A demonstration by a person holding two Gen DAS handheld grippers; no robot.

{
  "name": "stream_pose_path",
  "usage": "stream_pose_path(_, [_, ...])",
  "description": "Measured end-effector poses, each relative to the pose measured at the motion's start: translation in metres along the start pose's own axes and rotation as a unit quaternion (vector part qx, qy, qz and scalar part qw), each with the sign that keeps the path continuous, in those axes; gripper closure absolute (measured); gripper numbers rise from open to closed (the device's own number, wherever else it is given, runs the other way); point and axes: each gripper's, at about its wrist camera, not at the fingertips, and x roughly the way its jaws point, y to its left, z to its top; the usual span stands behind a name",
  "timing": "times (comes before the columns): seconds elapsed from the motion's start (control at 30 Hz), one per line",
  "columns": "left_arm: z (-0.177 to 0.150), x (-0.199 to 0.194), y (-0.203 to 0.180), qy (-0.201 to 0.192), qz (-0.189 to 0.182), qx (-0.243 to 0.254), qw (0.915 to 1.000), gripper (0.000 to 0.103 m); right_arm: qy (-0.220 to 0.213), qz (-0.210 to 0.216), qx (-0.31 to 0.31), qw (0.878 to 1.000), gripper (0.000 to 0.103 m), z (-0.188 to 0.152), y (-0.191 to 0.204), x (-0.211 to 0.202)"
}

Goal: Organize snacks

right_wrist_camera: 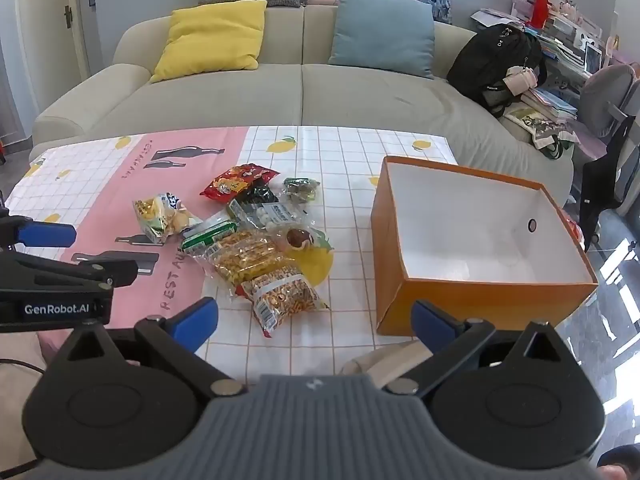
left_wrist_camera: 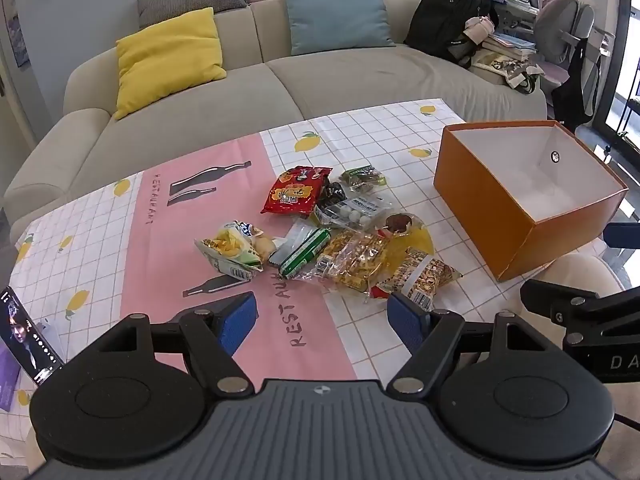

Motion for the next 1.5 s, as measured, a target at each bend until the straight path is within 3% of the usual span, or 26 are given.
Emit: stream_pose_path(1.5, [0.0028,-0.0066,0.0053,-0.006,0.002,-0.003,1.0000,0.016,0.013,0.004,-0.010,1.000,0.003,0.0014,0.0036,0.0010])
